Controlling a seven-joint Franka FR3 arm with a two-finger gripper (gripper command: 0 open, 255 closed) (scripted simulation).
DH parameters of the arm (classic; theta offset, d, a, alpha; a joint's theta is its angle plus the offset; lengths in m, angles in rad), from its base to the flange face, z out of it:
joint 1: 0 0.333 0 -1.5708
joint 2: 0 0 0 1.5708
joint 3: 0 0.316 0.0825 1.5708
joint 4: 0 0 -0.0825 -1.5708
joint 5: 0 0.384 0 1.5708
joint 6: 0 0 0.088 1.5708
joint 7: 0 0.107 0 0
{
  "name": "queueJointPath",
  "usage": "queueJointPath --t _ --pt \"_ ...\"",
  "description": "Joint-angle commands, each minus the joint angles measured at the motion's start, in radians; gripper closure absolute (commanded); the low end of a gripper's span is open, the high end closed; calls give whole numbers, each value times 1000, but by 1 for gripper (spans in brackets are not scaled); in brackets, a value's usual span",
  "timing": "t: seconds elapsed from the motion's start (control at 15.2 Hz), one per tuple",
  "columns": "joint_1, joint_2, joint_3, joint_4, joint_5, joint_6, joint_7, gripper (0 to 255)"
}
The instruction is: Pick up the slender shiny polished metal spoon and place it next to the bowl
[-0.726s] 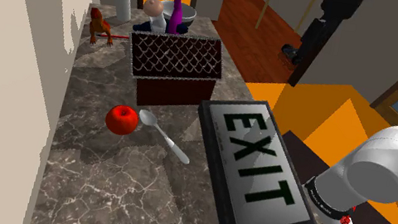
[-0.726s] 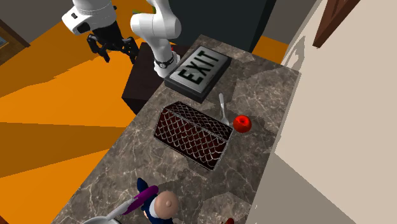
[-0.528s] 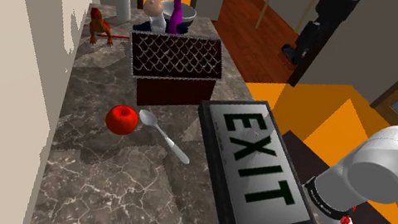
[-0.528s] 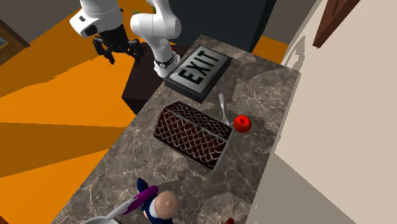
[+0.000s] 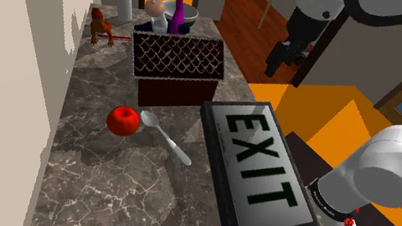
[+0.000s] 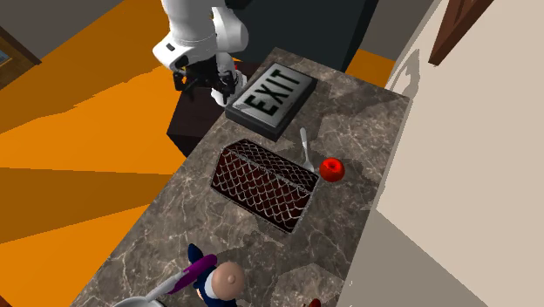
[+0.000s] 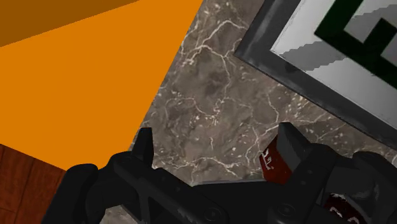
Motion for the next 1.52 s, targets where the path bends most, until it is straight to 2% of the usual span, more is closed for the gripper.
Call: queueJointPath --t 0.0,0.46,0.86,1.19,1.45 --pt "15 22 42 -7 19 35 42 0" --pt "60 140 207 6 68 158 206 0" --pt "66 291 358 66 59 259 360 0" --pt "46 450 491 149 -11 328 514 0" --pt "24 610 597 239 -131 361 669 0"
